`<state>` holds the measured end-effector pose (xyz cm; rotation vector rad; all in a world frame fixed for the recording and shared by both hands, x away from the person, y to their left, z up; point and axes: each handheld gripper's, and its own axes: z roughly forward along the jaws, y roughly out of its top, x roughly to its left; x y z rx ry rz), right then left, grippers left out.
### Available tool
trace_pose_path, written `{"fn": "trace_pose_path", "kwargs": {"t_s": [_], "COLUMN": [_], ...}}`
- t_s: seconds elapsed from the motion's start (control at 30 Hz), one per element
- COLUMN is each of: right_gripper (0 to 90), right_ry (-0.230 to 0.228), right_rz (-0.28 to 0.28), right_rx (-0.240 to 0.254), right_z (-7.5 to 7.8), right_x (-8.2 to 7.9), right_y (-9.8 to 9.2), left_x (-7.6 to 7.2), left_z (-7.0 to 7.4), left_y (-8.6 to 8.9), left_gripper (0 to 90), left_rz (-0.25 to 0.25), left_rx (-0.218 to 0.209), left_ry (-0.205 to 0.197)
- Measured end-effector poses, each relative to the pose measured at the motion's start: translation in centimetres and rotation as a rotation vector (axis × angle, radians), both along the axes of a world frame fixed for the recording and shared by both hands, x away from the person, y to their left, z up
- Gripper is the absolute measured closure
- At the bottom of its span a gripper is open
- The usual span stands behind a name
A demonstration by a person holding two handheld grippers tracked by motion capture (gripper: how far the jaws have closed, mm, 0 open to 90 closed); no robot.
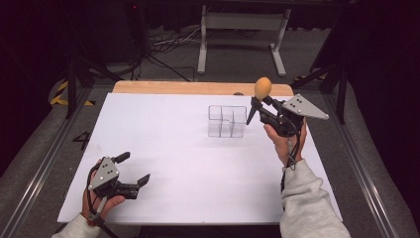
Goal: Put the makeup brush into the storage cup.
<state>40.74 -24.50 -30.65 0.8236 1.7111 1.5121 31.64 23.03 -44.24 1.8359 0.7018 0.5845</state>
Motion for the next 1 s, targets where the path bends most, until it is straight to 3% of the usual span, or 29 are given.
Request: {"fn": "trace_pose_path", "kwargs": {"t_s": [0.5, 0.67, 0.77, 0.93, 1.0], "right_gripper": [64.3, 64.4, 64.3, 64.3, 64.3], "right_ry": [0.002, 0.003, 0.01, 0.011, 0.018], "right_rz": [-0.048, -0.064, -0.067, -0.1, -0.097], "right_rx": [-0.014, -0.045, -0.035, -0.084, -0.072], "right_z": [1.0, 1.1, 1.0, 0.7, 0.5], "right_x": [2.4, 3.0, 3.4, 4.0, 4.3], "right_y": [1.3, 1.7, 1.9, 2.6, 2.7], "left_x": [-0.1, -0.1, -0.2, -0.2, -0.2], "left_z": [0.0, 0.1, 0.0, 0.0, 0.0], "left_y": [-0.2, -0.2, -0.3, -0.4, -0.4], "left_gripper": [3.8, 3.8, 3.8, 3.8, 3.8], "left_rz": [-0.018, -0.018, -0.017, -0.027, -0.029], "left_rx": [0.001, -0.002, -0.007, -0.009, -0.012], "left_ry": [-0.005, -0.007, -0.016, -0.012, -0.012]}}
